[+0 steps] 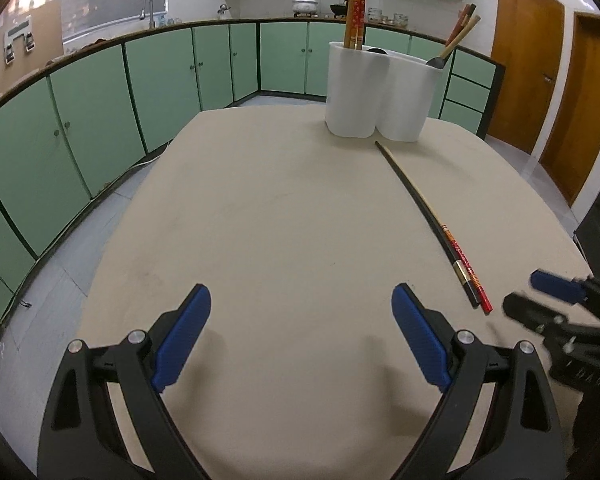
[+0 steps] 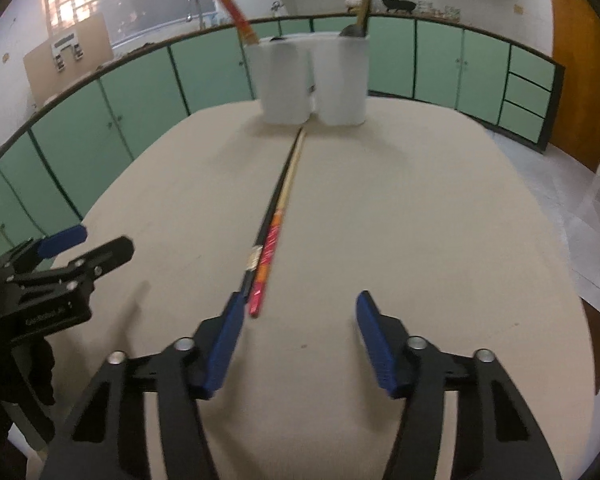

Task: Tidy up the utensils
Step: 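Grasp a red-patterned chopstick with the right gripper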

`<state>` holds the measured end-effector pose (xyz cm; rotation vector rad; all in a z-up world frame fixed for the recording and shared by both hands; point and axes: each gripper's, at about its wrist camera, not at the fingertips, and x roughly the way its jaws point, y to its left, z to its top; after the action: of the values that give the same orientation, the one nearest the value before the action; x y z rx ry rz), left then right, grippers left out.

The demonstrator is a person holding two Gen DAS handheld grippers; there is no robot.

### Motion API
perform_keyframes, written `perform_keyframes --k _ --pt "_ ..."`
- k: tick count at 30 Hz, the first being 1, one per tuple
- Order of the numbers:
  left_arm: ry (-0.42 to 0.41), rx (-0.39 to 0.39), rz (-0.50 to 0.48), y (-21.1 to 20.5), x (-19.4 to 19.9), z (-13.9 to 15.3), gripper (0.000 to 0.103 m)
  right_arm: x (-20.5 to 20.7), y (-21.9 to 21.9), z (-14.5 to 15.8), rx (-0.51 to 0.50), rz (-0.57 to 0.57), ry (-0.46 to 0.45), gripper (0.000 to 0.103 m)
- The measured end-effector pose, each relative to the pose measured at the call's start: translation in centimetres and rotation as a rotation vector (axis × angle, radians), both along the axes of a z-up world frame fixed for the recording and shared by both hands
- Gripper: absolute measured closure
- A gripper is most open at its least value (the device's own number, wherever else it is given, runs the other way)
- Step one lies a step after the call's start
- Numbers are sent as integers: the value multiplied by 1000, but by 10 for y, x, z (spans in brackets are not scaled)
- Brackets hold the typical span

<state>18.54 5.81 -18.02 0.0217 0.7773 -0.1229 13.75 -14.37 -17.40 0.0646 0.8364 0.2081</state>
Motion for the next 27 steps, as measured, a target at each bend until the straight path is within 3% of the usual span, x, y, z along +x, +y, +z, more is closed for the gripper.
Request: perform_keyframes --k 3,14,21,27 --pt "2 -3 -2 0 0 -1 14 0 8 -5 -8 15 16 61" --pt "10 -17 7 1 2 -3 14 3 20 -6 -28 44 20 78" --pt "19 -12 1 -3 3 -5 14 6 18 -8 -14 41 28 97" --pt "33 -20 -24 -16 4 -7 14 4 8 -7 8 16 26 97"
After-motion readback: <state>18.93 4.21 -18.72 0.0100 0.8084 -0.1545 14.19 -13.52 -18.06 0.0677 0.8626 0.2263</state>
